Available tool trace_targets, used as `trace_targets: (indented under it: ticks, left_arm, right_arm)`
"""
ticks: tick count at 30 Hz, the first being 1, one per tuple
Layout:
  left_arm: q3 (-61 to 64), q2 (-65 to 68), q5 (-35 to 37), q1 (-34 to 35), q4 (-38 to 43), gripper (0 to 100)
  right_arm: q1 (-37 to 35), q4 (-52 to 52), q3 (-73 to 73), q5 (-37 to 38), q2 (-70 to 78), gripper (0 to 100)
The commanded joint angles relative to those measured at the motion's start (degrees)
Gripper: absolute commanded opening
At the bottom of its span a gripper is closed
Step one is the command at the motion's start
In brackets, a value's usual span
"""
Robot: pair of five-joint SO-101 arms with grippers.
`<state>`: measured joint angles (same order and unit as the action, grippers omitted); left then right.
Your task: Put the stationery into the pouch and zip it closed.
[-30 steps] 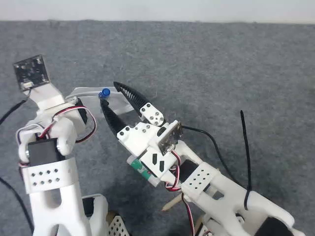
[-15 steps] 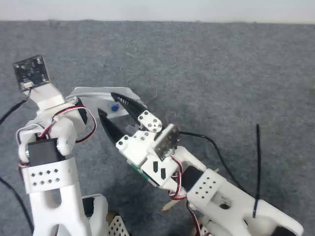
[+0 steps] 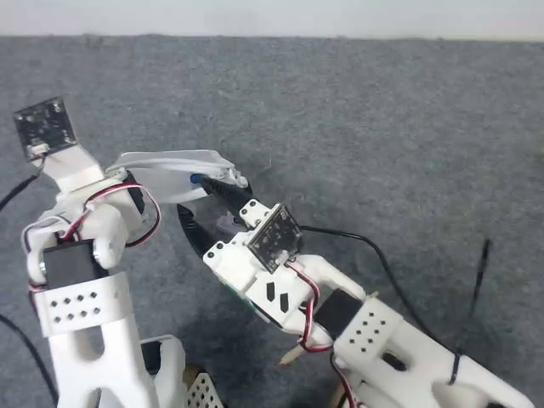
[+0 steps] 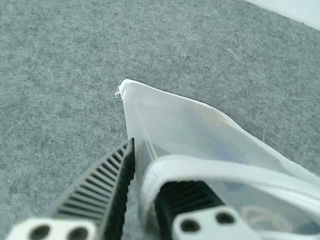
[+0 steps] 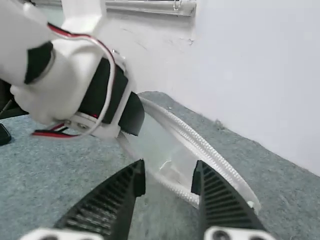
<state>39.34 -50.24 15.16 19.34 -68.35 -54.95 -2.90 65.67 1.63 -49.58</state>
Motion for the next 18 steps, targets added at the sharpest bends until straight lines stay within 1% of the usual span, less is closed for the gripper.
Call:
trace_targets:
  ticks: [1,4,7,13,18]
  left_arm:
    - [-3.03,-0.09,0.79,0.35,1.67,1]
    - [-3.21,-0.09,0.79,0.44,1.67,1]
    - [-3.21,-0.09,0.79,0.53,1.67,1]
    - [-3.21,-0.09,0.88,6.07,1.67,1]
    - [-3.21,-0.09,0.88,8.44,1.67,1]
  right_arm:
    - [-0.22,7.16,-5.98,-0.09,-5.32,15.0]
    - [0.48,12.26,-8.09,-2.55,-6.46,14.9]
    - [1.71,16.92,-10.64,-2.73,-6.46,14.9]
    - [2.95,25.89,-16.18,-2.46,-6.46,14.8]
    - [4.62,37.76,-22.15,-2.37,-6.46,14.8]
